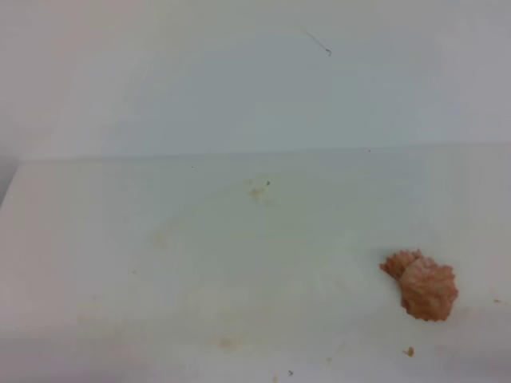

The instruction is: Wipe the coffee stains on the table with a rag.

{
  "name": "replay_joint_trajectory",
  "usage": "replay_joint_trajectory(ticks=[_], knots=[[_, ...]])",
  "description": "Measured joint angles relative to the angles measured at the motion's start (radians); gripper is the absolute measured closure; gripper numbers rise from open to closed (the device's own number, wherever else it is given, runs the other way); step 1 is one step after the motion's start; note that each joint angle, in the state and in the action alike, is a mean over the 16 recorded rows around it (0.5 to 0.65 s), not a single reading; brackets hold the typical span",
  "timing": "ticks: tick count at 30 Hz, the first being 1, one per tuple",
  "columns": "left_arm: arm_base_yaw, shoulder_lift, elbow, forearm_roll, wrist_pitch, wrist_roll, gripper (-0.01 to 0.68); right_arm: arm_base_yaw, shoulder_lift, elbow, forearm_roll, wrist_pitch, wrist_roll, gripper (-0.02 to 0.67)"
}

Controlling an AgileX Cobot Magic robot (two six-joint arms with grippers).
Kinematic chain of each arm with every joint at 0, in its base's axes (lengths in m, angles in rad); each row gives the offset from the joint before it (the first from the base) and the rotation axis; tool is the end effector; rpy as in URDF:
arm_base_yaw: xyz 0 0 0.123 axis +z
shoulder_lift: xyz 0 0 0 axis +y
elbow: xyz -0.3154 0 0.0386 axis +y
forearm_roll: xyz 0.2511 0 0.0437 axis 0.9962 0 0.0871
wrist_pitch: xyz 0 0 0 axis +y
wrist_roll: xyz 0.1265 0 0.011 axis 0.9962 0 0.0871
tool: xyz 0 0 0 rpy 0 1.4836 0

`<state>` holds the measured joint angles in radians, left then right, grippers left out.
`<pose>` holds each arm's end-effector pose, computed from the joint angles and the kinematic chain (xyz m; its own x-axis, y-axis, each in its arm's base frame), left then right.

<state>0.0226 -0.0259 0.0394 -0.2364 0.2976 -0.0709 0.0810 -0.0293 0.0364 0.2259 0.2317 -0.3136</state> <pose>0.0593 -0.0074 0.1665 -0.2180 -0.2972 -0.9296 -0.0202 0.9537 -0.3002 0.0597 0.0114 0.1758 -0.1320 -0.1043 -0.9857 -0.1445 0.9859 -0.0850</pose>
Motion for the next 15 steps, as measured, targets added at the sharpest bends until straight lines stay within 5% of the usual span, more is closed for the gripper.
replay_joint_trajectory(ticks=[7,15], knots=[[0.0,0.0,0.0,0.0,0.0,0.0,0.672,-0.026,-0.001,0.0,-0.247,0.058,0.307,0.652],[0.0,0.0,0.0,0.0,0.0,0.0,0.672,-0.05,-0.001,0.0,-0.285,0.062,0.347,0.652]])
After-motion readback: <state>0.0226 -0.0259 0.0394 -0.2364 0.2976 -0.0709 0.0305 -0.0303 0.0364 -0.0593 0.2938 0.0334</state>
